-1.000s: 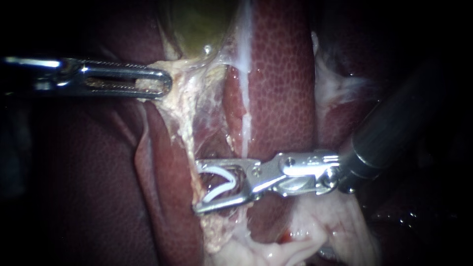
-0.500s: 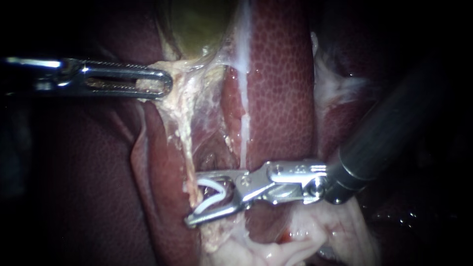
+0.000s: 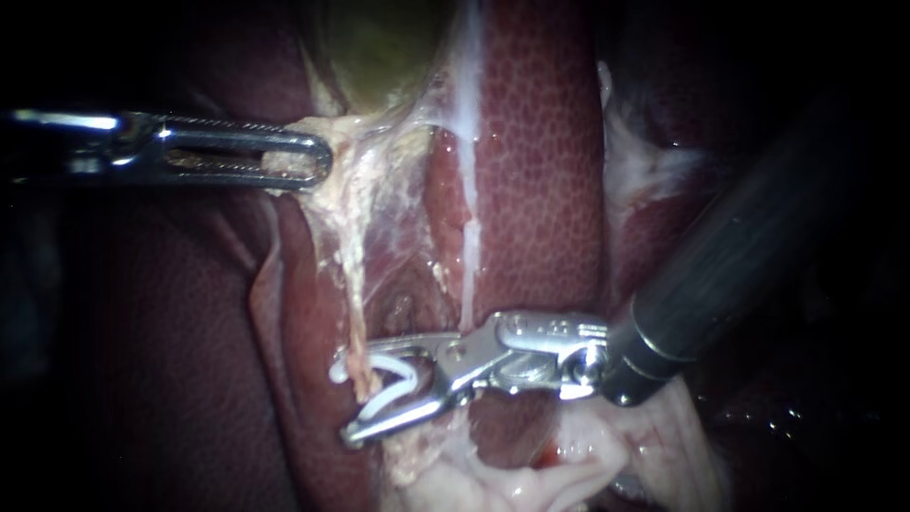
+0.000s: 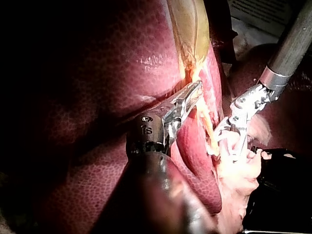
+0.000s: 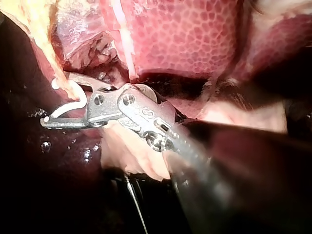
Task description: Clipping first clip left tube
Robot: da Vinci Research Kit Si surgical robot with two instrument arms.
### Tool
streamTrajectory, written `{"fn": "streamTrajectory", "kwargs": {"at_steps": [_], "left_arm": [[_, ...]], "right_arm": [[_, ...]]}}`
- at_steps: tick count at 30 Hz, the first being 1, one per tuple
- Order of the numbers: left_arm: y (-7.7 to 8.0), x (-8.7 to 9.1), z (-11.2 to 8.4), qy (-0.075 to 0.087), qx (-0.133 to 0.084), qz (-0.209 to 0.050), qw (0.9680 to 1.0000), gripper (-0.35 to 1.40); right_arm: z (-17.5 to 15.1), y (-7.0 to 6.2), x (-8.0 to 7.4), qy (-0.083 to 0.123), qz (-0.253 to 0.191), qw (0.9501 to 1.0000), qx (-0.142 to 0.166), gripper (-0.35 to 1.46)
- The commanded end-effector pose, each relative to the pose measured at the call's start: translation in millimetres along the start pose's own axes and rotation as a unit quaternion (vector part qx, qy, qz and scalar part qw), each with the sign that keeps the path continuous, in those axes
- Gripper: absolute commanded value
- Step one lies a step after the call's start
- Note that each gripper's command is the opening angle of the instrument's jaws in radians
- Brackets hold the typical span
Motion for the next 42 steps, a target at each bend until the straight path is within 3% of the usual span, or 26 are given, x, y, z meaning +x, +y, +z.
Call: {"fn": "streamTrajectory", "kwargs": {"at_steps": [1,10,17,22,31,42], "left_arm": [[0.0,0.0,0.0,0.0,0.0,0.0,1.0,-0.35],[0.1,0.1,0.0,0.0,0.0,0.0,1.0,-0.35],[0.1,0.1,0.1,0.0,0.0,0.0,1.0,-0.35],[0.1,0.1,0.1,0.0,0.0,0.0,1.0,-0.35],[0.1,0.1,0.2,0.0,0.0,0.0,1.0,-0.35],[0.2,0.2,0.2,0.0,-0.001,0.001,1.0,-0.35]], "right_arm": [[-0.2,0.0,0.5,0.004,-0.001,1.0,0.002,0.6],[-0.6,0.1,2.2,0.015,0.005,0.9999,0.005,0.6],[-0.2,0.5,2.3,0.015,0.005,0.9999,0.005,0.6],[-0.2,0.5,1.7,0.015,0.006,0.9998,0.007,0.6],[0.5,0.8,-0.9,-0.008,0.014,0.9998,0.013,0.58],[0.5,1.1,-0.9,-0.008,0.017,0.9997,0.013,0.58]]}}
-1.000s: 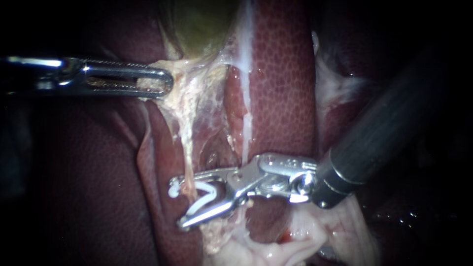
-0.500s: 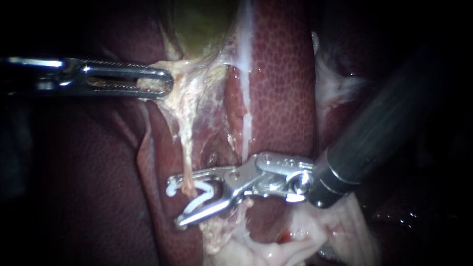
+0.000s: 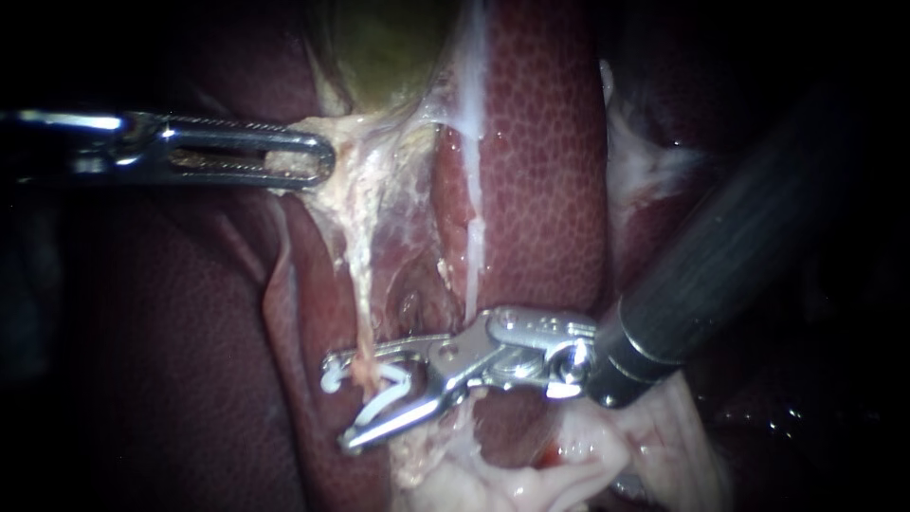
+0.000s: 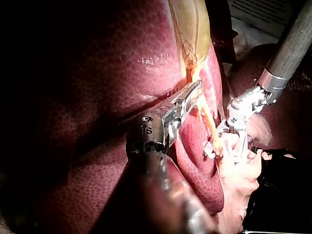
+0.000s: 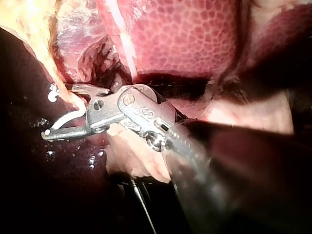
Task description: Clipping first clip left tube
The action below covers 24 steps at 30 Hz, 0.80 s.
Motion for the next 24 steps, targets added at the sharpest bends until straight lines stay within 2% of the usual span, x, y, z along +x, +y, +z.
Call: {"fn": "streamTrajectory", "kwargs": {"at_steps": [1,7,9,10,11,12,13,15,17,24], "left_arm": [[0.0,0.0,0.0,0.0,0.0,0.0,1.0,-0.35],[0.0,0.0,0.0,0.0,0.0,0.0,1.0,-0.35],[0.0,0.0,0.0,0.0,0.0,0.0,1.0,-0.35],[0.0,0.0,0.0,0.0,0.0,0.0,1.0,-0.35],[0.0,0.0,0.0,0.0,0.0,0.0,1.0,-0.35],[0.0,0.0,0.0,0.0,0.0,0.0,1.0,-0.35],[0.0,0.0,0.0,0.0,0.0,0.0,1.0,-0.35],[0.0,0.0,0.0,0.0,0.0,0.0,1.0,-0.35],[0.0,0.0,0.0,0.0,0.0,0.0,1.0,-0.35],[0.0,0.0,0.0,0.0,0.0,0.0,1.0,-0.35]], "right_arm": [[0.0,0.0,0.1,0.0,0.0,1.0,0.0,0.58],[0.0,0.1,0.1,0.001,0.009,1.0,0.001,0.56],[-0.2,0.1,0.0,0.0,0.026,0.9996,0.007,0.48],[-0.5,0.1,-0.2,-0.003,0.043,0.9989,0.017,0.33],[-0.9,-0.1,-0.4,-0.014,0.074,0.9966,0.033,0.05],[-1.3,-0.2,-0.5,-0.024,0.088,0.9952,0.036,-0.16],[-1.4,-0.2,-0.6,-0.03,0.091,0.9951,0.026,-0.35],[-1.5,0.1,-0.6,-0.037,0.09,0.9951,0.014,-0.35],[-1.6,0.3,-0.6,-0.034,0.091,0.9953,0.004,-0.35],[-1.8,0.3,-0.7,-0.033,0.091,0.9953,0.003,-0.35]]}}
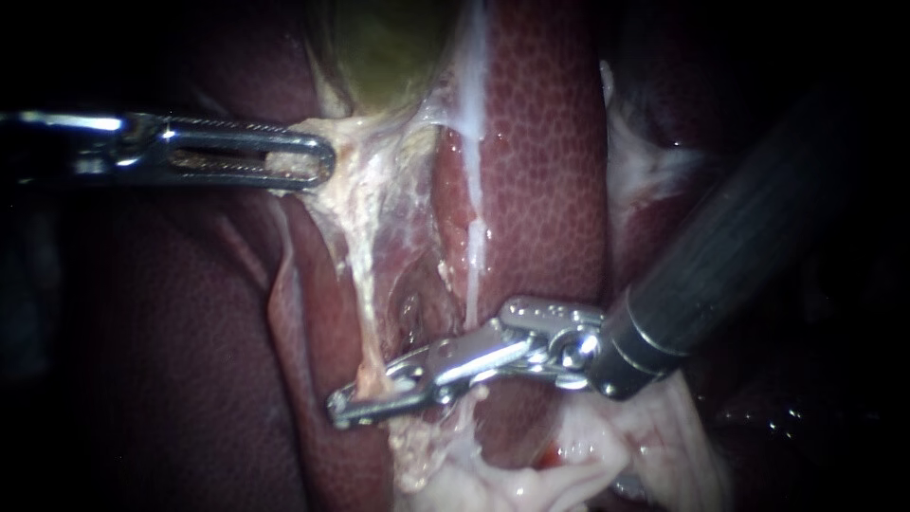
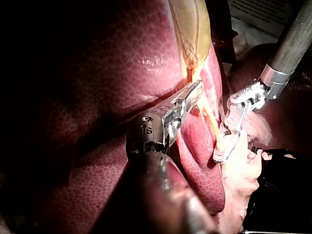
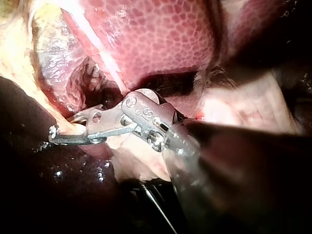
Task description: Clipping first clip left tube
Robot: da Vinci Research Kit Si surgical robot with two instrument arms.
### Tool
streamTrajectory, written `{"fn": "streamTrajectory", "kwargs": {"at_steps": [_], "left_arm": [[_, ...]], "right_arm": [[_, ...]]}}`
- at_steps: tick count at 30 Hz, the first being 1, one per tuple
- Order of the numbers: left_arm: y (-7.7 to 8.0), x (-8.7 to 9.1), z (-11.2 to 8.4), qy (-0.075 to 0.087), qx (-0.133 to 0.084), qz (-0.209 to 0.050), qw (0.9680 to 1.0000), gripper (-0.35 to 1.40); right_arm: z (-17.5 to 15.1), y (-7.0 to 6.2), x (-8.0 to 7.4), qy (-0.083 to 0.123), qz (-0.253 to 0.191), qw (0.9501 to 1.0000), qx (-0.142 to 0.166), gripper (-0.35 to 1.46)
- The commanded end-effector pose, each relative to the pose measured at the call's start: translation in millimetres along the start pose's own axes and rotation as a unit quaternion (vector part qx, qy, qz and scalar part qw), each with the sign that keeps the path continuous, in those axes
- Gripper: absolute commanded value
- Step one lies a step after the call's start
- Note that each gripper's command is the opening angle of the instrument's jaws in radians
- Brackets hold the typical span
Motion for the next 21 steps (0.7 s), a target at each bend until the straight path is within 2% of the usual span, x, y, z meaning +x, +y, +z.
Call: {"fn": "streamTrajectory", "kwargs": {"at_steps": [1,21], "left_arm": [[0.0,0.0,0.0,0.0,0.0,0.0,1.0,-0.35],[0.0,0.0,0.1,0.0,0.0,0.0,1.0,-0.35]], "right_arm": [[0.1,0.0,0.0,0.0,0.0,1.0,-0.001,-0.35],[0.0,-0.3,-0.1,-0.003,-0.001,1.0,0.006,-0.35]]}}
